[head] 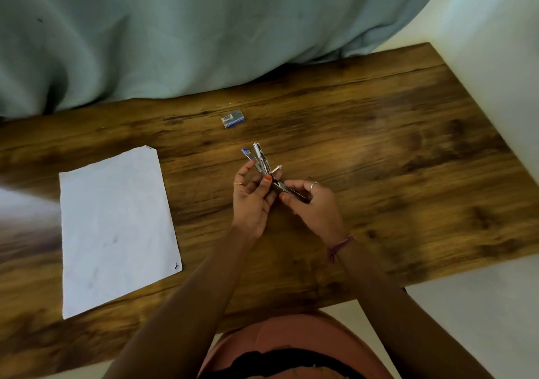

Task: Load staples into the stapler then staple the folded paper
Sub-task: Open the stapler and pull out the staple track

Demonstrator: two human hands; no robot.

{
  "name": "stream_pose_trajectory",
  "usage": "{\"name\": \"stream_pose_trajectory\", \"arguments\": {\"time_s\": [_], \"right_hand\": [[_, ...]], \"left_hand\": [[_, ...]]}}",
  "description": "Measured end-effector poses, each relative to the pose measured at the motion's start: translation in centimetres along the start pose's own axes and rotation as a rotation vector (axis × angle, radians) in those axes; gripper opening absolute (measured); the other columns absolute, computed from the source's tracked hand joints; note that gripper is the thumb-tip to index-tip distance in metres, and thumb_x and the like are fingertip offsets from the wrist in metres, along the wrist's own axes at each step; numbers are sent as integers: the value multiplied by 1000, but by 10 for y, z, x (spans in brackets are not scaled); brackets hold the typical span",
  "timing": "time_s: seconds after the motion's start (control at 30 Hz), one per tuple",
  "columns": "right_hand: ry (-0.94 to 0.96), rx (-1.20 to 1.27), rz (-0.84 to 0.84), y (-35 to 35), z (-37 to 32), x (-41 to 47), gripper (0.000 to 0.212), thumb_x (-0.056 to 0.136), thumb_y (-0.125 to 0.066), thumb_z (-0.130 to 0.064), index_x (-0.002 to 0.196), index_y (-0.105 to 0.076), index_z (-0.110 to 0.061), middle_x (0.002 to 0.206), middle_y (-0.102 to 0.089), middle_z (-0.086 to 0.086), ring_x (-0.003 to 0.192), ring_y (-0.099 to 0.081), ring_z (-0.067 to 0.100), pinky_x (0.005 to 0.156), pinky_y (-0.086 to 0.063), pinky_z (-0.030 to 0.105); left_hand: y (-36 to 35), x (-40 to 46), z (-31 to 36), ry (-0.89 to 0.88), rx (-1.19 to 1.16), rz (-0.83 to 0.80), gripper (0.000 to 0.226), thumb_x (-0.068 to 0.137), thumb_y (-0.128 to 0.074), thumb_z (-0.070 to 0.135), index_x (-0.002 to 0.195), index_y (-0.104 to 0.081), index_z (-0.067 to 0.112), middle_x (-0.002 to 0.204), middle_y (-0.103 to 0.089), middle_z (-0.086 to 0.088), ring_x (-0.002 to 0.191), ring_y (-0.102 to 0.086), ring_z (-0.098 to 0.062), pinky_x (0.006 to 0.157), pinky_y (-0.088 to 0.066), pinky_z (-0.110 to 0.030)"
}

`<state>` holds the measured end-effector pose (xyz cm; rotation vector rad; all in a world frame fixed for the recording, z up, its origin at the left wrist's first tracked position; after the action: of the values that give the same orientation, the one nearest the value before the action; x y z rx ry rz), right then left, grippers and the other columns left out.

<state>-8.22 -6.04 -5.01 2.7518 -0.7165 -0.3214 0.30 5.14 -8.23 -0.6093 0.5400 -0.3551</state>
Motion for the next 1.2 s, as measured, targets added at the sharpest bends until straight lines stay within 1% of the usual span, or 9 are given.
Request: {"name": "stream_pose_trajectory", "arguments": {"time_s": [0.2,0.4,0.5,0.63,0.7,0.77,0.83,1.0,1.2], "right_hand": [[67,-53,-20,30,-5,27,31,77,-76,-20,107,-69,-23,95,-68,-15,88,-64,-6,78,-51,13],[67,-67,-86,48,-1,52,31,76,-77,-21,97,-67,-41,98,-71,-13,92,-67,8,81,-54,22],[94,-113,-101,58,-4,64,33,76,-77,-21,96,-66,-45,96,-71,-16,89,-67,4,77,-53,18],[117,-179,-138,70,-5,81,36,78,-75,-18,101,-64,-44,93,-67,-27,93,-64,-5,78,-46,7],[132,-238,-136,76,-2,88,34,79,-75,-21,104,-64,-43,98,-67,-24,101,-63,7,89,-48,21],[129,-305,-140,80,4,95,33,79,-74,-26,109,-65,-38,104,-69,-16,108,-59,17,98,-44,42],[116,-384,-129,83,9,98,33,80,-72,-33,111,-63,-40,108,-69,-11,112,-55,20,101,-38,50],[89,-470,-58,89,17,101,32,80,-68,-43,111,-63,-43,112,-66,-9,120,-45,20,104,-27,52],[72,-542,-36,86,20,99,42,81,-66,-46,121,-56,-44,123,-61,-22,129,-36,16,95,-13,33]], "left_hand": [[-5,15,19,-14,229,-43,49,86,-56,-11,115,-42,27,116,-60,-18,104,-65,-28,81,-58,-41],[-1,40,49,-41,464,-17,64,80,-63,-13,110,-36,36,121,-57,-11,100,-69,-22,75,-59,-35],[-6,51,56,-42,758,-86,57,80,-68,-4,114,-47,36,116,-61,-6,100,-68,-18,74,-58,-26],[-16,62,54,-112,1227,-126,30,79,-75,21,101,-60,36,100,-68,9,92,-64,-5,74,-52,-19],[-22,68,53,-200,1380,-130,29,78,-76,28,103,-63,35,101,-66,12,95,-60,-4,79,-49,-21],[-26,75,51,-274,1536,-107,36,78,-75,36,112,-65,28,111,-62,5,108,-53,-14,92,-46,-34],[-28,80,50,-333,1664,-82,44,77,-73,43,117,-65,26,119,-54,2,115,-43,-17,99,-37,-39],[-27,84,50,-392,1677,-56,43,73,-75,48,113,-67,34,119,-47,9,120,-32,-16,91,-21,-34],[-23,86,48,-378,1684,-48,47,74,-74,50,116,-66,31,131,-45,9,126,-28,-18,95,-17,-33]]}}
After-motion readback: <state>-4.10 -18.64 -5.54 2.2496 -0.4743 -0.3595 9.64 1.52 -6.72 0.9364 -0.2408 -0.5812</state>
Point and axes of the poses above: each hand's wrist, its own x-axis towards the middle knuckle, its own y-axis out of the back of the hand, z = x × y, the point moved 8 cm from there along x, towards the middle knuckle
